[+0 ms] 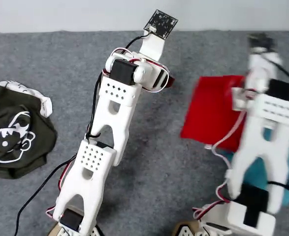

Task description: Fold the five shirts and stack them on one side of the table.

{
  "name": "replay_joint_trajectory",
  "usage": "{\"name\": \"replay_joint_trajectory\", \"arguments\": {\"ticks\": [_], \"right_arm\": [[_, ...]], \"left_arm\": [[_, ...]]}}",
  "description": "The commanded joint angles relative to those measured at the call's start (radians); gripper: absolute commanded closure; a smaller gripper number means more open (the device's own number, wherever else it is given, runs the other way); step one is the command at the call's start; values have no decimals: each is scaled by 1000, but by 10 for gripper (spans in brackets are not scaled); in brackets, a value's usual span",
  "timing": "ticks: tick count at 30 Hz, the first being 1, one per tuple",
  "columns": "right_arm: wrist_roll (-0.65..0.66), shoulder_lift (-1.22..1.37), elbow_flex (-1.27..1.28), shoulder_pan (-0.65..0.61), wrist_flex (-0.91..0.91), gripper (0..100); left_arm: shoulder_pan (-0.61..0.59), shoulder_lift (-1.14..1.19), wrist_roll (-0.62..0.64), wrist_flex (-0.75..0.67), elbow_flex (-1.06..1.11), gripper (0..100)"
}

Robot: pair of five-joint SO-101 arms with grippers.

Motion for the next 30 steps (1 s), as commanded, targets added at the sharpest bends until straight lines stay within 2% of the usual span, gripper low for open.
{"name": "replay_joint_trajectory", "arguments": {"ticks": [1, 7, 12, 18, 27, 30], "right_arm": [[-8, -50, -14, 160, 25, 988], [57, -50, 138, 374, -105, 988], [80, -56, 304, 481, -246, 988], [81, -59, 322, 598, -277, 988], [81, -53, 325, 674, -277, 981], [74, -61, 327, 677, -268, 889]], "left_arm": [[0, -68, 2, 18, -56, 739], [0, -68, 2, 18, -56, 739], [0, -68, 2, 18, -56, 739], [0, -54, 2, 18, -50, 739], [2, -44, 2, 18, 31, 739], [3, -66, 3, 18, 35, 739]]}}
